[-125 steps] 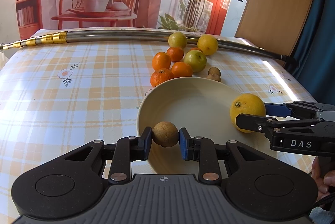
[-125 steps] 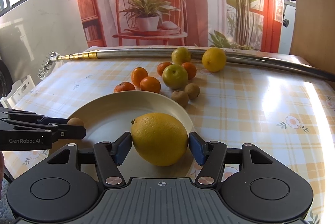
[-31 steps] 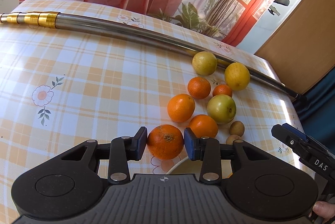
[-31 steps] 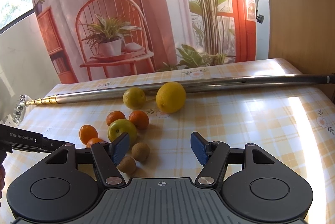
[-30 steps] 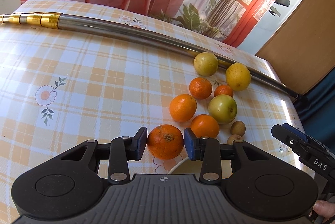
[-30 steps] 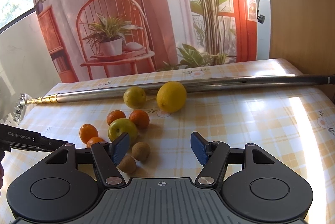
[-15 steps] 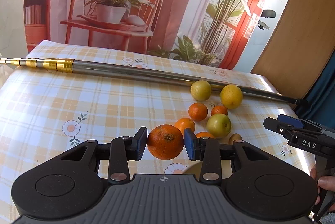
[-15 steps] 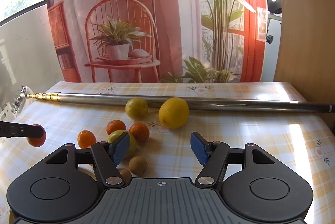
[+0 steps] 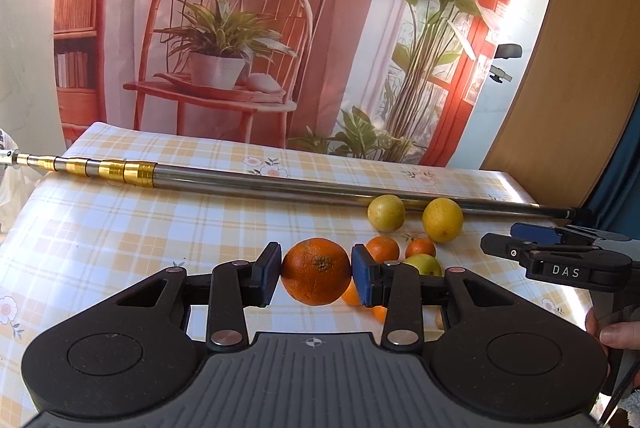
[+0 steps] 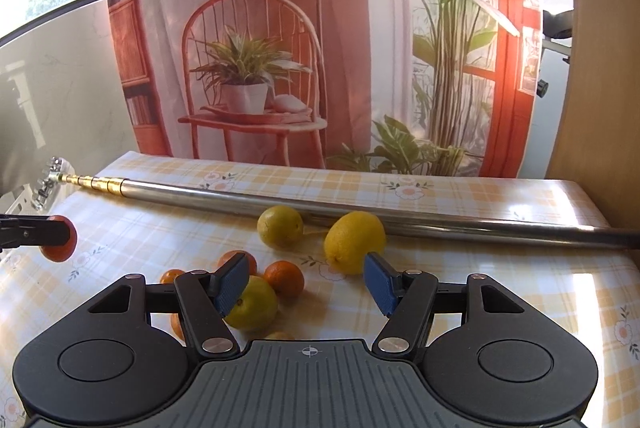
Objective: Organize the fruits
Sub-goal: 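Lift the mandarin with the left tool while the right tool grasps a green-yellow apple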
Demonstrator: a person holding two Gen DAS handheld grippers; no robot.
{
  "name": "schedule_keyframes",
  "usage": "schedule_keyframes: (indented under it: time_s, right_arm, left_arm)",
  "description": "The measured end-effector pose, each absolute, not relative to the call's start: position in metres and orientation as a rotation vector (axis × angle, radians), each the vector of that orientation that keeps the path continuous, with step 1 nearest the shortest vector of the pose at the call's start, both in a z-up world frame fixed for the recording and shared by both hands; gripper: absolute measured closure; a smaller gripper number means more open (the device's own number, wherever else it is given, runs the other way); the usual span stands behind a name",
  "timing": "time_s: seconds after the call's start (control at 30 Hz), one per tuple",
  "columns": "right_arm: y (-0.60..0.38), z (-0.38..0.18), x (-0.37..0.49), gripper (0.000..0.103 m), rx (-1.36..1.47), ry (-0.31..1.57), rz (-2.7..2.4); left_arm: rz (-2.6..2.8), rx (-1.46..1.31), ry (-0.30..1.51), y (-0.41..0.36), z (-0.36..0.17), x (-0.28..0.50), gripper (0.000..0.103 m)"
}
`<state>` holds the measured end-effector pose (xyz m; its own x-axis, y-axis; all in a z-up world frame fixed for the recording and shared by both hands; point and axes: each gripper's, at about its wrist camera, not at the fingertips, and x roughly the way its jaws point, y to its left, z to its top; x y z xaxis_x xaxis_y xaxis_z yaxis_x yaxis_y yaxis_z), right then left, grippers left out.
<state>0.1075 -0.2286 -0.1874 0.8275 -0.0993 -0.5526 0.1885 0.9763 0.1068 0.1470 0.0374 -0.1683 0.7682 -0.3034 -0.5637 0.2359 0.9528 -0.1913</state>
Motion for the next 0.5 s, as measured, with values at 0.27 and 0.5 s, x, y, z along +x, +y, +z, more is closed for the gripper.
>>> schedule_keyframes:
  time_s: [0.27, 0.5]
  right_arm:
    - [-0.207, -0.210, 0.139, 0.047, 0.184, 0.663, -0.076]
    - [-0.207, -0.226, 0.156, 0.052, 0.259, 0.720, -0.070]
  left_arm:
    - [-0.304, -0.103, 0.649, 0.038, -0.177, 0.144, 0.063]
    - [-0.314, -0.103, 0.656, 0.039, -0.182, 0.141, 0.063]
